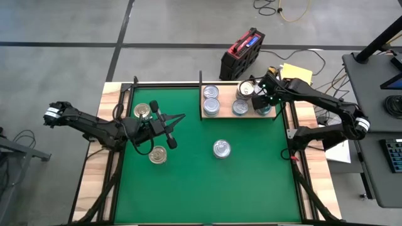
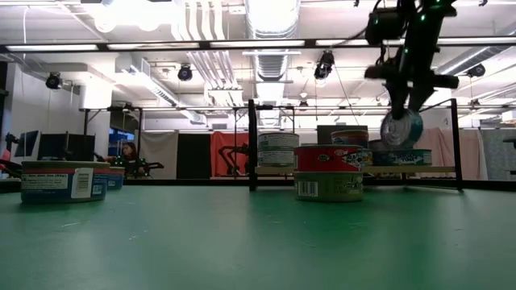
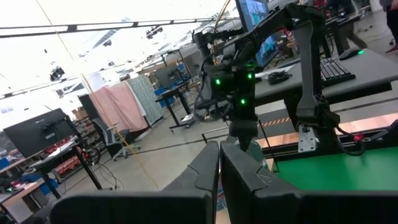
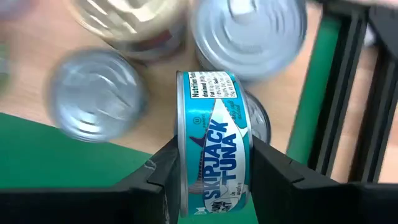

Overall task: Stack canned seafood by type on shelf
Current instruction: Stack the green/blue tuna can on top of the green/blue tuna can on the shelf

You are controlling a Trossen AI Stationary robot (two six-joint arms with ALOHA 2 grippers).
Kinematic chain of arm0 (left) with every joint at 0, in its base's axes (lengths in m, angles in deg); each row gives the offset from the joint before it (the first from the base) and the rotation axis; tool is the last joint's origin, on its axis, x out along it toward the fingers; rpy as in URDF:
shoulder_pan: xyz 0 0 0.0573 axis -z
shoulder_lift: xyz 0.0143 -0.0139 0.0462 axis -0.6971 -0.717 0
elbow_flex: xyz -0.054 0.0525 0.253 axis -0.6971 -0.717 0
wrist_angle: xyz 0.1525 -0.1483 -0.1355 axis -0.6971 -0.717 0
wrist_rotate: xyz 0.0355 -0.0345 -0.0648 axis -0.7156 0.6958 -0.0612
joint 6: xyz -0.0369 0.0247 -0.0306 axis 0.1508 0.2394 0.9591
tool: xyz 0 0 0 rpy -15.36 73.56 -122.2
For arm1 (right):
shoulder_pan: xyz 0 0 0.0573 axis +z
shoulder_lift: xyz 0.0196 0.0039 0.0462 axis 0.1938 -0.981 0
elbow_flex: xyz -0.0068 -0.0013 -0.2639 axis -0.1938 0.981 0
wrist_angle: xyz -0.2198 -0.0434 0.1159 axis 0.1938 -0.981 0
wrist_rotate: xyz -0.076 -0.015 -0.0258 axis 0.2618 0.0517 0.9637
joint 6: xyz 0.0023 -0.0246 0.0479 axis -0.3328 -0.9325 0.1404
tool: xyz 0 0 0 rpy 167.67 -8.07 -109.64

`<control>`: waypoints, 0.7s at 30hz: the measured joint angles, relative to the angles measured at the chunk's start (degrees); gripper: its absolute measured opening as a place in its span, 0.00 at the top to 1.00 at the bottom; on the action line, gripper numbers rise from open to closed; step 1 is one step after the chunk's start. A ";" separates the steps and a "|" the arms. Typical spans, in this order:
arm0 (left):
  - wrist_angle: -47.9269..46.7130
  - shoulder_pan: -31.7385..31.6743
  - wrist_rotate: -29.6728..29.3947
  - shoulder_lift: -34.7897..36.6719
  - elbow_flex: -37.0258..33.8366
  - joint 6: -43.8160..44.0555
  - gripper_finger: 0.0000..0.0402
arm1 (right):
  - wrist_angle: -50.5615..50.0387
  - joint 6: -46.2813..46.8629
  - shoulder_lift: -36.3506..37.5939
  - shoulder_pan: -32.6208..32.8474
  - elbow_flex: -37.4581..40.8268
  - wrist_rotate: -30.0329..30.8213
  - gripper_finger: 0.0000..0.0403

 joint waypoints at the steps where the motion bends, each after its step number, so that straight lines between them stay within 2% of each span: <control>1: -0.14 -0.01 0.25 -0.06 0.00 0.48 1.00 | 0.02 -0.51 0.55 0.05 -0.87 -0.14 0.67; 2: -0.86 0.01 1.34 -0.10 0.00 1.06 1.00 | 0.27 -0.84 1.36 0.15 -1.91 -0.46 0.67; 4: -3.83 -0.24 7.99 -0.11 0.00 2.45 1.00 | 0.49 -1.74 3.26 1.01 -3.73 -1.75 0.67; 9: -7.91 -3.03 35.22 -0.99 0.00 9.57 1.00 | 5.31 -2.90 9.66 8.00 -4.29 -8.69 0.67; 11: -7.57 -4.21 42.39 -2.52 0.00 11.52 1.00 | 9.88 -2.33 12.50 12.97 -2.75 -10.23 0.67; 13: -6.14 -4.85 44.10 -4.60 -0.02 13.93 1.00 | 15.70 -0.73 14.68 18.72 -0.28 -10.39 0.67; 17: 0.96 -6.27 43.07 -10.18 -0.02 18.06 0.98 | 30.45 1.34 17.06 30.21 6.57 -8.90 0.67; 21: 8.19 -7.36 42.92 -15.61 -0.08 21.37 0.90 | 45.85 1.48 17.16 39.55 13.42 -4.86 0.67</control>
